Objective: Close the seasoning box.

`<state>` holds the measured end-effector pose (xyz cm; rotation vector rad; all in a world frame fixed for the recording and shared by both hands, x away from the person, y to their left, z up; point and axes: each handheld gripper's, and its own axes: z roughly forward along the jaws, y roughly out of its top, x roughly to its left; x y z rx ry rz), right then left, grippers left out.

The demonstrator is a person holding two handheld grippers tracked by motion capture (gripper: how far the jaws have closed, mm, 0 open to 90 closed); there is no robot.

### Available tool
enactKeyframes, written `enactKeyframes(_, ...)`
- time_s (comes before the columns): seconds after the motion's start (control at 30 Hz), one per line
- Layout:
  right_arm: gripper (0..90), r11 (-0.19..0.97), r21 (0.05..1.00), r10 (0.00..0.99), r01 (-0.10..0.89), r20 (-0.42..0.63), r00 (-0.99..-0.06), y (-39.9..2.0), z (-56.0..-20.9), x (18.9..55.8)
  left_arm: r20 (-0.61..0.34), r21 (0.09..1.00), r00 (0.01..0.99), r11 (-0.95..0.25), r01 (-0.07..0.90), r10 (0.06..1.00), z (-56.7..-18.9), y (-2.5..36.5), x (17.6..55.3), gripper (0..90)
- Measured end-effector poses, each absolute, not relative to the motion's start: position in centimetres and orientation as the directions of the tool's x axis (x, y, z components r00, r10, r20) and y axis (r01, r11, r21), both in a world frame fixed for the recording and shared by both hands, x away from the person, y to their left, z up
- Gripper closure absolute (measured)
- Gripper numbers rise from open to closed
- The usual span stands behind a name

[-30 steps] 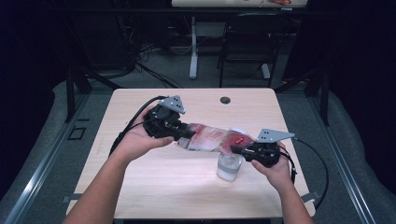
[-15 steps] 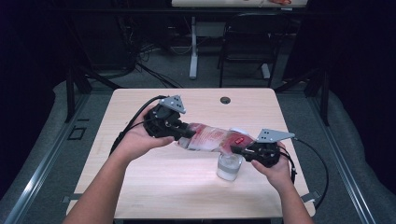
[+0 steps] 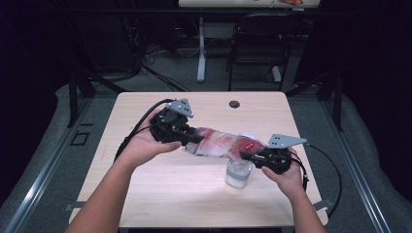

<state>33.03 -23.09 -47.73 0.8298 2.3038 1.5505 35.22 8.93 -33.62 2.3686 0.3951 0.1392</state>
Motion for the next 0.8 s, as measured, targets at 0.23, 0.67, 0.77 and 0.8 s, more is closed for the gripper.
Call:
enactKeyframes(0.23, 79.0, 0.276, 0.907, 0.577, 0.320, 0.110, -0.809, -23.12, -47.75, 33.05, -0.012, 0.678, 0.948, -0.694, 0.243, 0.319, -33.58, 8.89, 35.28, 76.3)
enactKeyframes(0.67, 79.0, 0.283, 0.904, 0.577, 0.319, 0.105, -0.810, -23.08, -47.81, 33.07, -0.005, 0.676, 0.949, -0.698, 0.236, 0.317, -33.35, 8.69, 35.24, 76.3)
enactKeyframes(0.77, 79.0, 0.280, 0.905, 0.577, 0.320, 0.108, -0.810, -22.95, -47.88, 33.07, -0.004, 0.677, 0.948, -0.697, 0.236, 0.317, -33.29, 8.68, 35.26, 76.4)
enactKeyframes(0.8, 79.0, 0.282, 0.904, 0.576, 0.320, 0.107, -0.810, -22.95, -47.88, 33.07, -0.003, 0.679, 0.949, -0.696, 0.235, 0.317, -33.27, 8.64, 35.25, 76.4)
